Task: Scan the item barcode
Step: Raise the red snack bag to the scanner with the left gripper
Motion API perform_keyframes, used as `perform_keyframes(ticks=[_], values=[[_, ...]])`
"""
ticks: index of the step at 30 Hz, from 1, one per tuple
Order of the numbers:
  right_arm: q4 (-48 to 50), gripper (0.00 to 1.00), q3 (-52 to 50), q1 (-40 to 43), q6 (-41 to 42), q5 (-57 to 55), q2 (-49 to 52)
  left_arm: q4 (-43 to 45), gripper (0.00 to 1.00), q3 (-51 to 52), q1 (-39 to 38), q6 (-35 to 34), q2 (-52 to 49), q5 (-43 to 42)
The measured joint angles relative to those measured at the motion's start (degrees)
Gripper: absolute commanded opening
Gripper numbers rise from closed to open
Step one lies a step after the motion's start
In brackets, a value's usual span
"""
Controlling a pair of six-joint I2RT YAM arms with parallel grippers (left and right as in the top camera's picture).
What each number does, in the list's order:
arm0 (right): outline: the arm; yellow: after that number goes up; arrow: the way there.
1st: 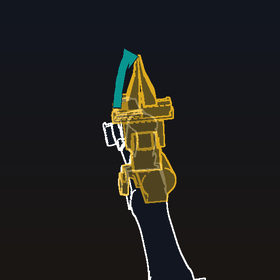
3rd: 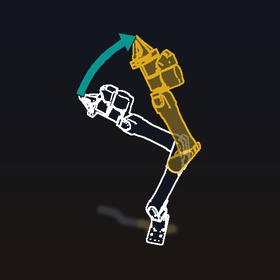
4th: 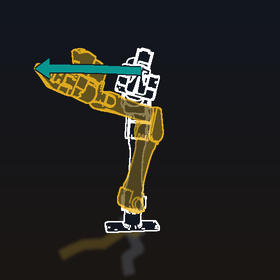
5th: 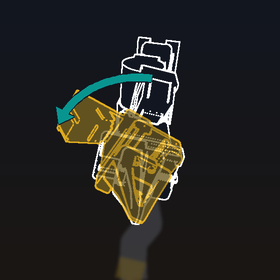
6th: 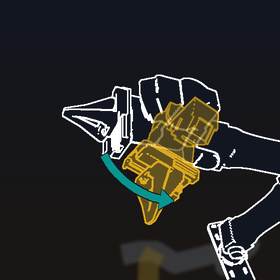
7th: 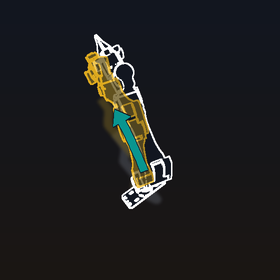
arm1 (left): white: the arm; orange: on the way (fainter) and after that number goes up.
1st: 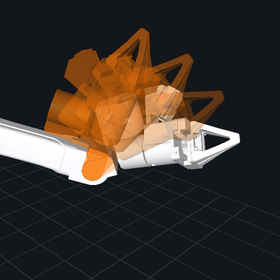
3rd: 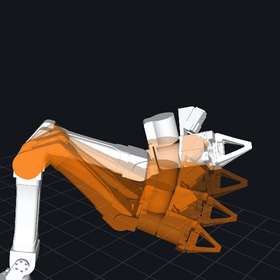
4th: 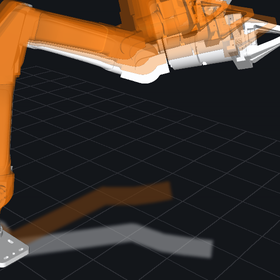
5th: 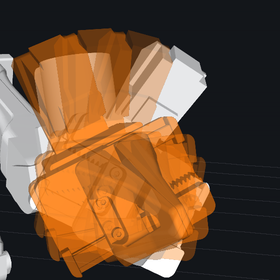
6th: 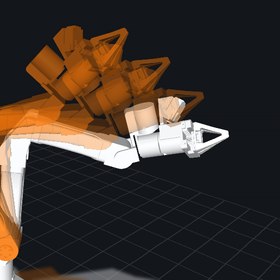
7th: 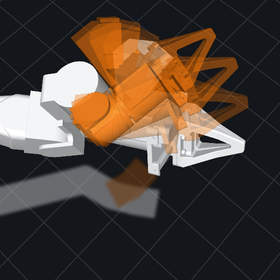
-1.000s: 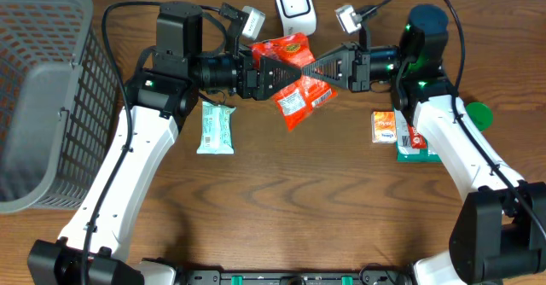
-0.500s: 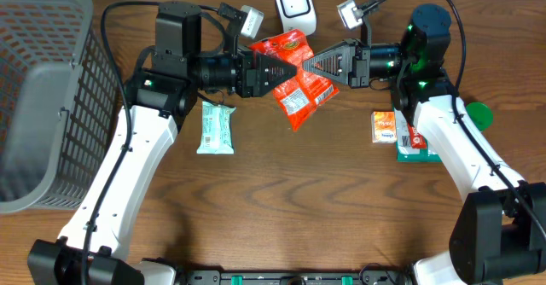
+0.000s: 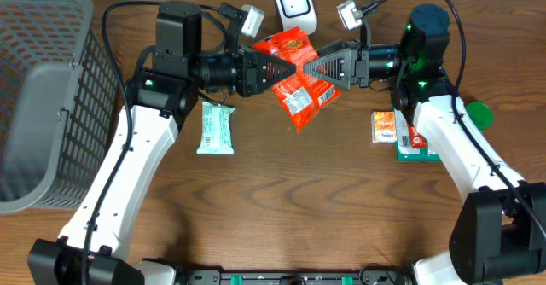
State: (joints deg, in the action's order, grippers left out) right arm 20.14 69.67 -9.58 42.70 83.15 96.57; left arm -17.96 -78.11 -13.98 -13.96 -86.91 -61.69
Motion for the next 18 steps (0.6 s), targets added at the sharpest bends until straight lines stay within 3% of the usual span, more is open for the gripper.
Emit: perform_keyframes(ticks=[10, 13, 18], values=[[-16.2, 0.56, -0.6, 4.4, -9.7, 0.8, 0.0, 0.2, 0.07, 0.0, 2.0, -2.6, 0.0, -0.8], [-28.7, 0.51, -1.5, 5.7, -15.8, -4.0, 0.0, 0.1, 0.07, 0.0, 2.0, -3.9, 0.0, -0.8], [-50.2, 0.49, -2.6, 5.4, -27.3, -23.4, 0.0, -2.5, 0.07, 0.0, 2.0, -2.1, 0.0, 1.1]])
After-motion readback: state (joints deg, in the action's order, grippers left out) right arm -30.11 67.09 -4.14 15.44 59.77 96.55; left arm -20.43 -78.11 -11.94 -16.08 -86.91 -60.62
